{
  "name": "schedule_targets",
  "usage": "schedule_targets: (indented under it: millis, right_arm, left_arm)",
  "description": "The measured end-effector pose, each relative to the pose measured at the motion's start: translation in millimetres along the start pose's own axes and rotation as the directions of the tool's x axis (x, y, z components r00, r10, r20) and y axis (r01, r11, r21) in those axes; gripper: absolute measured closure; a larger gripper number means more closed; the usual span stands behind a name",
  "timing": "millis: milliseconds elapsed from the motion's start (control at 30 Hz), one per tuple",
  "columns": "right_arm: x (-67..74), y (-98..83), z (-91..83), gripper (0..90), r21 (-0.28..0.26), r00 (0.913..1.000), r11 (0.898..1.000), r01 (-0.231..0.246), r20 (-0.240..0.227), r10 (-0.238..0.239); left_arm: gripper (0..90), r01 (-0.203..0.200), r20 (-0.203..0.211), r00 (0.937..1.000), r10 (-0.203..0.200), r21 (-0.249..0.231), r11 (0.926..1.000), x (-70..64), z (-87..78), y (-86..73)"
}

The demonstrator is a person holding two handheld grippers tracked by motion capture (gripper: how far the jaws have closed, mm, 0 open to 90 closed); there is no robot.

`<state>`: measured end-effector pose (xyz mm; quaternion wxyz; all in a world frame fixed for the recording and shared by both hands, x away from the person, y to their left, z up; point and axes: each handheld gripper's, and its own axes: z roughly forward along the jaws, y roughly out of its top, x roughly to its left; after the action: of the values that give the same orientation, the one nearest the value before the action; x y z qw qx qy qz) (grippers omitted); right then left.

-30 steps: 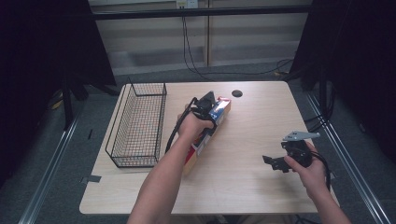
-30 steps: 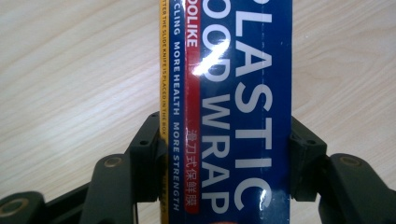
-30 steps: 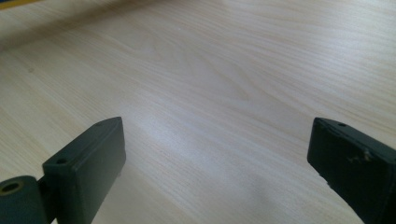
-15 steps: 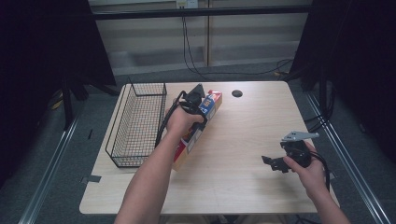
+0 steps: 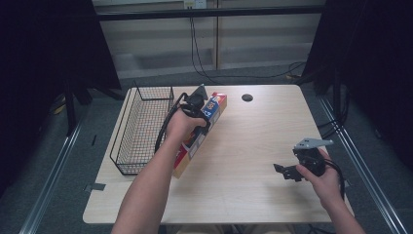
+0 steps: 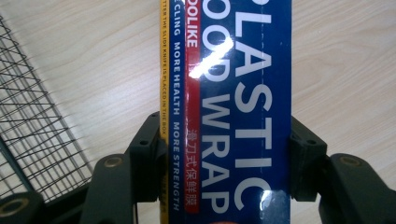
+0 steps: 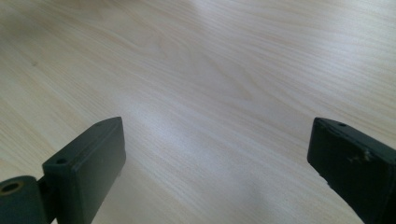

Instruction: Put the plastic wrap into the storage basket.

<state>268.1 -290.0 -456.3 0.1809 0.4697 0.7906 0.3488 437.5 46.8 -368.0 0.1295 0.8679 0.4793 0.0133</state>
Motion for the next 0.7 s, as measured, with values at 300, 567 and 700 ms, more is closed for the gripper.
schedule_targets:
  millis: [300, 567, 700]
  right_arm:
    - [1.5, -0.2, -0.6, 4.2, -0.002, 1.0000, 1.000, 0.007, 0.003, -0.007]
    - [0.8, -0.3, -1.6, 4.2, -0.001, 1.0000, 1.000, 0.003, 0.009, -0.003]
    - [1.2, -0.4, -1.6, 4.2, -0.003, 1.0000, 1.000, 0.002, 0.006, -0.002]
  left_arm:
    - [42.9, 0.028, -0.003, 0.9996, -0.028, -0.010, 0.9996, 8.8, -15.1, -6.0]
    - [42.9, 0.060, -0.008, 0.9982, -0.060, -0.011, 0.9982, 17.8, -23.6, -13.7]
    - [42.9, 0.081, -0.012, 0.9966, -0.081, -0.025, 0.9964, 21.9, -27.9, -16.4]
